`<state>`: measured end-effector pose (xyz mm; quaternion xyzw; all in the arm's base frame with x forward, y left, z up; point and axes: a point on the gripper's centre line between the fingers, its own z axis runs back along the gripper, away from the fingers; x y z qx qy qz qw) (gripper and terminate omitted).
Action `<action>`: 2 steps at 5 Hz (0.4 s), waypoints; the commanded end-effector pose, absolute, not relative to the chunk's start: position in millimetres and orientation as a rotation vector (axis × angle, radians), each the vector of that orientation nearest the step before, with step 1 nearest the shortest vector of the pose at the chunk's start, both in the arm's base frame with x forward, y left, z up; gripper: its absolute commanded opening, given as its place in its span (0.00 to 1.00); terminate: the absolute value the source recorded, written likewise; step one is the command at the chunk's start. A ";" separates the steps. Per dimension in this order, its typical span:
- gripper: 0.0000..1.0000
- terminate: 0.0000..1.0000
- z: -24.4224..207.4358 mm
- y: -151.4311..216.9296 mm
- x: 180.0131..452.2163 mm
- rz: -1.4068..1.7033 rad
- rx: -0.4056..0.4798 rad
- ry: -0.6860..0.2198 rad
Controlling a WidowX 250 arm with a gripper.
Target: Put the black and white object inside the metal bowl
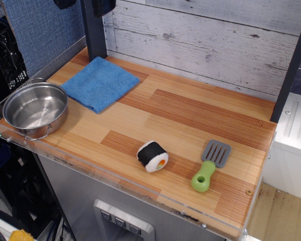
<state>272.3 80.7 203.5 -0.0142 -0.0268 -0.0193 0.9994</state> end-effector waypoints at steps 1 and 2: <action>1.00 0.00 203.5 80.7 272.3 -0.039 -0.028 -0.054; 1.00 0.00 212.9 65.6 234.1 -0.090 -0.019 -0.086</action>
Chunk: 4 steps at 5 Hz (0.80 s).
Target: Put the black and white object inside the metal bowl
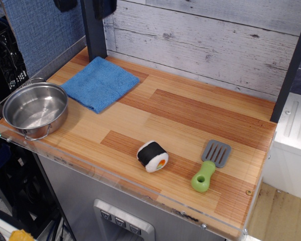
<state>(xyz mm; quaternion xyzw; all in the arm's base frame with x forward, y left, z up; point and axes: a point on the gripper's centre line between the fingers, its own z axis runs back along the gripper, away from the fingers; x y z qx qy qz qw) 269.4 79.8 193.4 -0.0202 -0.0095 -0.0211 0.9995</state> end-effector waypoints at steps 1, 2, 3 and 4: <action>1.00 0.00 202.9 52.8 198.0 -0.167 -0.048 -0.080; 1.00 0.00 164.6 58.5 173.5 -0.183 0.019 -0.048; 1.00 0.00 119.8 69.3 180.9 -0.153 0.004 0.032; 1.00 0.00 96.8 60.8 208.4 -0.171 0.022 0.046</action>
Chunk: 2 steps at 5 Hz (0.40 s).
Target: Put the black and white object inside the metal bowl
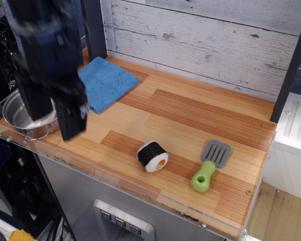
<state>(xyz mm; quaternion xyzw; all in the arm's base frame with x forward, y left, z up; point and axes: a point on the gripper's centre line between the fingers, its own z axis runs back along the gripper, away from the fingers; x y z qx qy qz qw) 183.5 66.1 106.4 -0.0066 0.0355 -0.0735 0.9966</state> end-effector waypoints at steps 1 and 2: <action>1.00 0.00 82.7 43.5 226.8 -0.194 0.019 0.059; 1.00 0.00 82.9 17.7 234.0 -0.248 0.035 0.027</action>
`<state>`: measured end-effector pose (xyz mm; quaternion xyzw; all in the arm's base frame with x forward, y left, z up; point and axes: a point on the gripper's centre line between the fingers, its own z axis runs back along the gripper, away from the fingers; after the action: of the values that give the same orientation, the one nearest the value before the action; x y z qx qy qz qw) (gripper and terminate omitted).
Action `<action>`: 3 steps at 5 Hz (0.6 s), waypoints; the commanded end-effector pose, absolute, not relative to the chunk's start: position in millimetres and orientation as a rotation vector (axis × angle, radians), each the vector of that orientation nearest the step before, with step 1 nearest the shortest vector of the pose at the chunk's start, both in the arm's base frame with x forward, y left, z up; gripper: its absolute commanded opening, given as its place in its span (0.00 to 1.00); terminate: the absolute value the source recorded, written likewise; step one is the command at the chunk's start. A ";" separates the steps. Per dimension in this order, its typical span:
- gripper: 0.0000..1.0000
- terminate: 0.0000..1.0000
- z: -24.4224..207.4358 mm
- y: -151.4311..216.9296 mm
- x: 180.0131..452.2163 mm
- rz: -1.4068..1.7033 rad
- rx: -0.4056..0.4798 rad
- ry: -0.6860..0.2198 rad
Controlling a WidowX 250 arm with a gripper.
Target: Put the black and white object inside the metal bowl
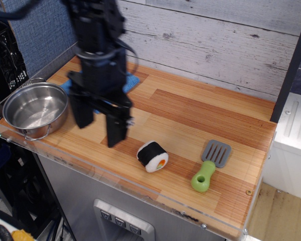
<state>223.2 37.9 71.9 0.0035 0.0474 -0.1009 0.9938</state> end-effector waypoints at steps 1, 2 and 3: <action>1.00 0.00 81.4 -1.5 233.8 -0.279 0.027 -0.001; 1.00 0.00 73.8 -7.9 230.5 -0.285 0.036 0.003; 1.00 0.00 60.7 -4.8 228.6 -0.275 0.047 0.032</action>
<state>228.2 -6.2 51.4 0.0224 0.0313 -0.1375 0.9898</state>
